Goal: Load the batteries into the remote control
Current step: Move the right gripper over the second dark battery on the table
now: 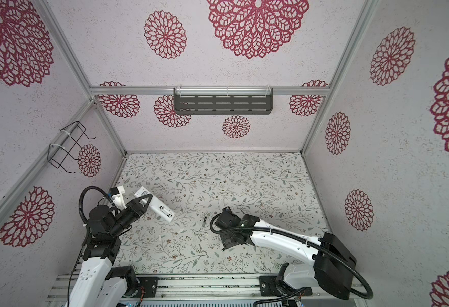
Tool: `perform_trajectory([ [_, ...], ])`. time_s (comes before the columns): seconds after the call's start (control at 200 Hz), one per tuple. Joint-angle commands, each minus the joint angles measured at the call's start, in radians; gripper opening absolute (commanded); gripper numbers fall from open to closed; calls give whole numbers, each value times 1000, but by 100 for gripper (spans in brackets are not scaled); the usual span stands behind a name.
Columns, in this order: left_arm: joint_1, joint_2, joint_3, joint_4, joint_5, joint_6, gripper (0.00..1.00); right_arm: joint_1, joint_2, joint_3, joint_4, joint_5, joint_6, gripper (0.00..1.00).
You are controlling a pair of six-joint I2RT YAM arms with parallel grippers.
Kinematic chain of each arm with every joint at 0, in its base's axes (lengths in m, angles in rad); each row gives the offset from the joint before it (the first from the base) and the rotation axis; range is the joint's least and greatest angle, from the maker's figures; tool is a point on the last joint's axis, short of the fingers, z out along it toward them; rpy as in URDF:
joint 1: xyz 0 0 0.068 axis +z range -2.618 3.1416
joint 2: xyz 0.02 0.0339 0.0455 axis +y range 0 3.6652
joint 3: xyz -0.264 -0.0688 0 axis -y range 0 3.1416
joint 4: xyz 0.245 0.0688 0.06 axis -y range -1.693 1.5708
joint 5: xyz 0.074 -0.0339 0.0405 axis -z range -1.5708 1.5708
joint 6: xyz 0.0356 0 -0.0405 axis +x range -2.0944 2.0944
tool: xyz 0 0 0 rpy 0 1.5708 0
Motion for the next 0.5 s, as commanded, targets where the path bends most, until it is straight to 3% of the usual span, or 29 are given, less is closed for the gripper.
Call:
perform_trajectory([
  [0.0,4,-15,-4,16,1,4,11,27,38,46,-163,2,49,77],
  [0.225,4,-16,-13,38,9,-6,12,40,73,-14,-98,-41,44,81],
  [0.496,6,-11,-7,47,19,-7,12,55,180,-14,-23,-44,-69,83],
])
